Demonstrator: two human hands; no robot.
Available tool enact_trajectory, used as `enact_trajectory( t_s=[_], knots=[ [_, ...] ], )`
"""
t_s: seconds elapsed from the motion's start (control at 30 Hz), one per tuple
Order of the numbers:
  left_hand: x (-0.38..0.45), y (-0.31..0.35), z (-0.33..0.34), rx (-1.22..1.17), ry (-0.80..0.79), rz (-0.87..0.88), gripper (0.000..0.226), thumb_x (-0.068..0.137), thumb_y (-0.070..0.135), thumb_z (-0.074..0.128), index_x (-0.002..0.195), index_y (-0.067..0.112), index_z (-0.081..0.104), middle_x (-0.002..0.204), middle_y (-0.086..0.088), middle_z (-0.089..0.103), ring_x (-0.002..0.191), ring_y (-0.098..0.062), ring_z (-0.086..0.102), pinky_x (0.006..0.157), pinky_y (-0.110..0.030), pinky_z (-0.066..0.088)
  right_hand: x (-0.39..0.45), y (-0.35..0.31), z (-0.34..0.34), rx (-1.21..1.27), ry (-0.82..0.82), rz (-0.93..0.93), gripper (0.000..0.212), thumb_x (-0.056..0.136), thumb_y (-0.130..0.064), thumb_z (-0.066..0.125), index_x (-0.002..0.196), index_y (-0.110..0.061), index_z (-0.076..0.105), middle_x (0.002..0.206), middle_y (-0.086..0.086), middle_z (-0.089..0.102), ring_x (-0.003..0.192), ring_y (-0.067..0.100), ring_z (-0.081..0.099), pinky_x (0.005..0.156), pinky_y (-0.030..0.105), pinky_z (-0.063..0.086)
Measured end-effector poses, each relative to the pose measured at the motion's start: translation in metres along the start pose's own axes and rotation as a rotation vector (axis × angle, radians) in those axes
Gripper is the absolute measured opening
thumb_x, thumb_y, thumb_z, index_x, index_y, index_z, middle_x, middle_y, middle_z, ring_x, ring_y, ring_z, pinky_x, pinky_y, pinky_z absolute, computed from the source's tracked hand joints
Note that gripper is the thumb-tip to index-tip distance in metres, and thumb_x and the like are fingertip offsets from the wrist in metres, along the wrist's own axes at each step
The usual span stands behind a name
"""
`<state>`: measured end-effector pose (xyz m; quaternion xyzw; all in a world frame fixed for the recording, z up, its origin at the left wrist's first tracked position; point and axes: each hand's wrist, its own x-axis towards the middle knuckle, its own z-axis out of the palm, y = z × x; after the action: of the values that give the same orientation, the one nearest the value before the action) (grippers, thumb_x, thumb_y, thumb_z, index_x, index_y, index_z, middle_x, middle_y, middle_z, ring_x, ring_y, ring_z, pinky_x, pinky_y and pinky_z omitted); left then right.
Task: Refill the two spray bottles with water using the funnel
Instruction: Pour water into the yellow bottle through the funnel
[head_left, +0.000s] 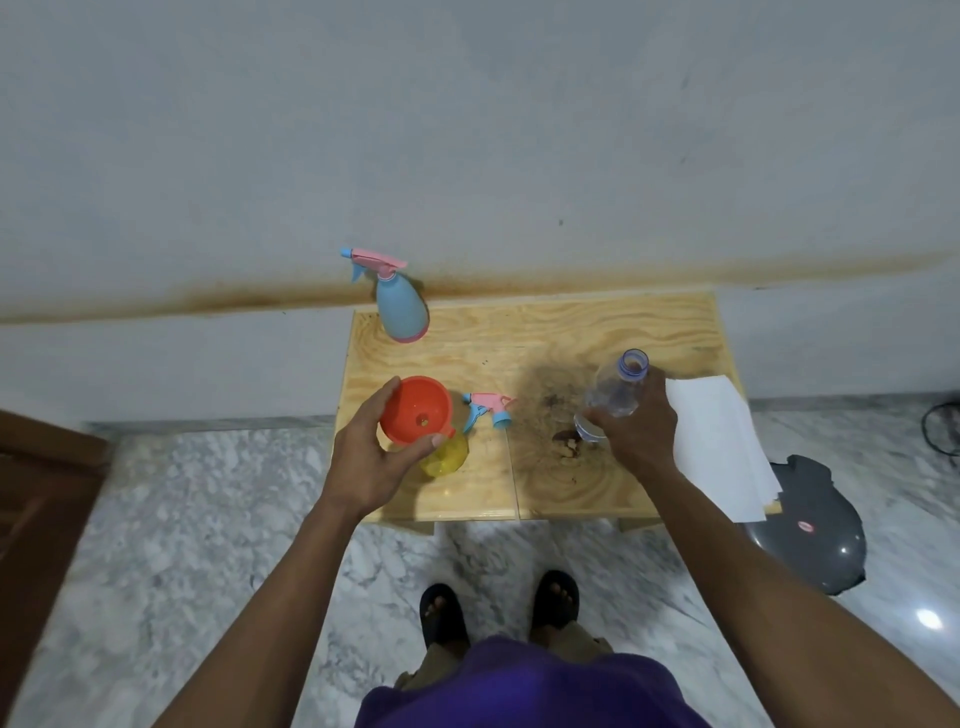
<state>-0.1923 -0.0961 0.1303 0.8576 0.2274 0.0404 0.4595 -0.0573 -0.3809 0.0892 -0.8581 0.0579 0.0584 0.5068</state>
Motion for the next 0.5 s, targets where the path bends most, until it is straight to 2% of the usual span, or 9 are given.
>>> enact_trajectory(
  t_s=[0.07, 0.13, 0.27, 0.3, 0.37, 0.43, 0.5],
  knots=[
    [0.001, -0.001, 0.0, -0.008, 0.0, 0.006, 0.092, 0.073, 0.041, 0.086, 0.151, 0.029, 0.04, 0.141, 0.018, 0.046, 0.127, -0.004, 0.045, 0.101, -0.035, 0.05, 0.0, 0.0, -0.001, -0.004, -0.003, -0.004, 0.062, 0.07, -0.009, 0.085, 0.119, -0.017, 0.048, 0.092, -0.014, 0.056, 0.074, 0.001, 0.052, 0.057, -0.001, 0.038],
    [0.001, -0.002, 0.0, -0.015, -0.002, 0.01, 0.092, 0.073, 0.041, 0.086, 0.151, 0.029, 0.04, 0.14, 0.02, 0.045, 0.127, -0.004, 0.045, 0.1, -0.034, 0.049, -0.001, -0.001, -0.002, -0.006, 0.001, -0.014, 0.059, 0.071, -0.005, 0.084, 0.117, -0.016, 0.047, 0.088, -0.017, 0.052, 0.071, -0.002, 0.05, 0.057, -0.003, 0.038],
    [0.002, -0.004, 0.001, -0.023, -0.008, 0.017, 0.092, 0.072, 0.043, 0.086, 0.151, 0.029, 0.04, 0.142, 0.017, 0.046, 0.128, -0.005, 0.046, 0.101, -0.031, 0.047, -0.002, -0.002, -0.003, 0.01, -0.005, -0.028, 0.053, 0.073, 0.0, 0.081, 0.108, -0.014, 0.044, 0.081, -0.019, 0.049, 0.063, 0.003, 0.049, 0.054, 0.008, 0.042],
    [0.002, -0.005, 0.001, -0.024, -0.009, 0.018, 0.092, 0.072, 0.043, 0.086, 0.151, 0.029, 0.04, 0.142, 0.017, 0.046, 0.128, -0.005, 0.046, 0.1, -0.03, 0.046, 0.001, 0.002, -0.003, 0.002, -0.004, -0.016, 0.051, 0.073, -0.001, 0.082, 0.109, -0.011, 0.046, 0.081, -0.018, 0.051, 0.064, 0.001, 0.05, 0.053, 0.006, 0.041],
    [0.002, -0.005, 0.001, -0.026, -0.012, 0.022, 0.092, 0.072, 0.043, 0.086, 0.151, 0.029, 0.04, 0.141, 0.019, 0.046, 0.128, -0.005, 0.046, 0.099, -0.026, 0.043, 0.004, 0.006, 0.0, -0.027, -0.003, -0.006, 0.056, 0.072, -0.008, 0.084, 0.117, -0.01, 0.05, 0.087, -0.012, 0.057, 0.072, 0.004, 0.055, 0.057, 0.002, 0.039],
    [0.002, -0.005, 0.002, -0.03, -0.009, 0.022, 0.092, 0.072, 0.042, 0.086, 0.151, 0.029, 0.04, 0.14, 0.019, 0.045, 0.128, -0.005, 0.046, 0.098, -0.023, 0.041, 0.005, 0.007, 0.001, -0.03, -0.008, -0.003, 0.064, 0.072, -0.014, 0.086, 0.124, -0.013, 0.049, 0.099, -0.007, 0.057, 0.086, 0.013, 0.056, 0.068, 0.009, 0.039],
    [0.003, -0.005, 0.002, -0.032, -0.006, 0.018, 0.093, 0.072, 0.043, 0.086, 0.151, 0.029, 0.04, 0.139, 0.018, 0.046, 0.128, -0.005, 0.047, 0.099, -0.024, 0.042, 0.006, 0.008, 0.001, -0.021, -0.014, 0.002, 0.066, 0.071, -0.015, 0.086, 0.125, -0.014, 0.048, 0.102, -0.006, 0.056, 0.086, 0.011, 0.053, 0.07, 0.014, 0.038]
  ],
)
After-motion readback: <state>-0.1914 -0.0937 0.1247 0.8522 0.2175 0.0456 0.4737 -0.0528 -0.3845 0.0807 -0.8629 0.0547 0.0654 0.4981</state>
